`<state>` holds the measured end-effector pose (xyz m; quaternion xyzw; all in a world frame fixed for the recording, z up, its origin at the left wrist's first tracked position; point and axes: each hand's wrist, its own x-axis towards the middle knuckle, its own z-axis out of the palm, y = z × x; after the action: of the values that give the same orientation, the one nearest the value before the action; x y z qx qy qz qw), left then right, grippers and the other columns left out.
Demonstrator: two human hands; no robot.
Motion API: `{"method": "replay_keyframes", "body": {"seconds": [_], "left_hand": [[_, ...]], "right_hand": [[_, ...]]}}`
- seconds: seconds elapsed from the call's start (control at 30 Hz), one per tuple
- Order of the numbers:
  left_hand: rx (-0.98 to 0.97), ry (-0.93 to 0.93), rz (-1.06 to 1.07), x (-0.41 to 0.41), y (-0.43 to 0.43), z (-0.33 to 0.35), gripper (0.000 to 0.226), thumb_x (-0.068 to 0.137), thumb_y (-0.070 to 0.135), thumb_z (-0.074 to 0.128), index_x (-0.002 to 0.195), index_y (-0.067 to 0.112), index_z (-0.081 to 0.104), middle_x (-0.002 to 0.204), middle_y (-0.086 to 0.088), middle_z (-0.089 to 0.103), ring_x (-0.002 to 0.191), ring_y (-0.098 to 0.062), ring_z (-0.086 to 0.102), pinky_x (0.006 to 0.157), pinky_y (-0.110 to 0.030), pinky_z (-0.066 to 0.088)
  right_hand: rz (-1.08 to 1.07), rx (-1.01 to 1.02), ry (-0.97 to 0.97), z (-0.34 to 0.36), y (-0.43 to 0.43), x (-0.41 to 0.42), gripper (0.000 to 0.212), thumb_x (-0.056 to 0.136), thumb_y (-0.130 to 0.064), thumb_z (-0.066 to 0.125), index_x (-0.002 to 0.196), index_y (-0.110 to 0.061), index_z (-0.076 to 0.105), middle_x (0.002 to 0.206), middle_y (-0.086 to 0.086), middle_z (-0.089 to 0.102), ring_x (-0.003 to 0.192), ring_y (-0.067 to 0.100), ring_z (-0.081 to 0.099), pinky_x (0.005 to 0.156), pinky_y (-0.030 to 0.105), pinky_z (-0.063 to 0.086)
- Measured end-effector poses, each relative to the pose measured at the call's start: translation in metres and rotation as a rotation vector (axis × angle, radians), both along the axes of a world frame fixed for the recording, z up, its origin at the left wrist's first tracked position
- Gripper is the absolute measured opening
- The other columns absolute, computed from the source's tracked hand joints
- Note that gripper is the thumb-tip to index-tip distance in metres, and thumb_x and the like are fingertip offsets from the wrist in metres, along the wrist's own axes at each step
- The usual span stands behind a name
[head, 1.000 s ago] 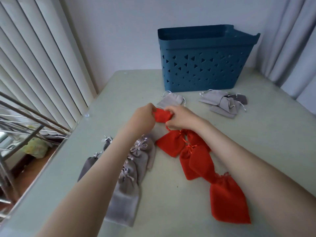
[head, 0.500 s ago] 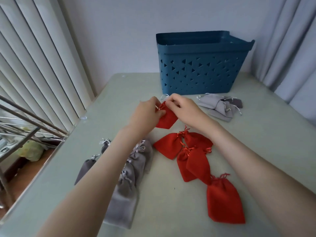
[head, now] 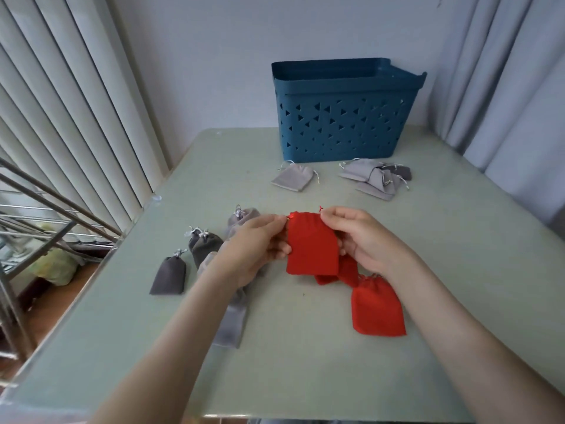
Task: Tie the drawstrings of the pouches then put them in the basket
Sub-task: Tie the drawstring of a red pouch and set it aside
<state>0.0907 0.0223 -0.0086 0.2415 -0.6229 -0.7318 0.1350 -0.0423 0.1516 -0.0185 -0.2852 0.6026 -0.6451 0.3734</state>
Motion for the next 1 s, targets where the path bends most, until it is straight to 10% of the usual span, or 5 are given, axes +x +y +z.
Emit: {"method": "replay_keyframes", "body": {"seconds": [0.13,0.47,0.63,1.0], "left_hand": [[-0.124,-0.002,0.231,-0.007,0.000,-0.023,0.036,0.093,0.020,0.051,0.057,0.016,0.052,0.056,0.001,0.051,0.052,-0.011,0.043,0.054,-0.024,0.032],[0.601,0.290,0.236,-0.010,0.002,-0.027,0.037,0.094,0.013,0.040,0.058,0.014,0.033,0.072,-0.010,0.066,0.041,-0.008,0.034,0.038,-0.016,0.028],[0.809,0.388,0.230,-0.006,-0.005,-0.029,0.038,0.097,0.019,0.038,0.061,0.019,0.029,0.049,0.005,0.034,0.032,-0.004,0.024,0.031,-0.015,0.017],[0.328,0.357,0.021,-0.007,0.010,-0.026,0.015,0.093,0.006,0.044,0.105,0.005,0.053,0.066,0.003,0.059,0.047,-0.004,0.042,0.043,-0.014,0.035]], "right_hand": [[0.012,0.105,0.242,-0.024,0.000,0.002,0.011,0.096,-0.011,0.052,0.087,-0.012,0.058,0.051,-0.008,0.039,0.039,0.004,0.025,0.037,0.017,0.018],[0.033,0.169,0.387,-0.027,0.000,-0.001,0.020,0.098,-0.012,0.047,0.081,-0.012,0.058,0.051,-0.007,0.051,0.040,0.008,0.038,0.040,0.021,0.028],[-0.120,0.215,0.526,-0.025,0.005,-0.011,0.032,0.096,-0.012,0.049,0.065,-0.017,0.058,0.049,-0.002,0.050,0.039,0.006,0.037,0.042,0.016,0.029],[0.196,-0.205,0.132,-0.006,0.015,-0.003,0.002,0.084,-0.011,0.055,0.086,-0.011,0.056,0.063,0.002,0.058,0.059,0.012,0.048,0.055,0.019,0.038]]}}
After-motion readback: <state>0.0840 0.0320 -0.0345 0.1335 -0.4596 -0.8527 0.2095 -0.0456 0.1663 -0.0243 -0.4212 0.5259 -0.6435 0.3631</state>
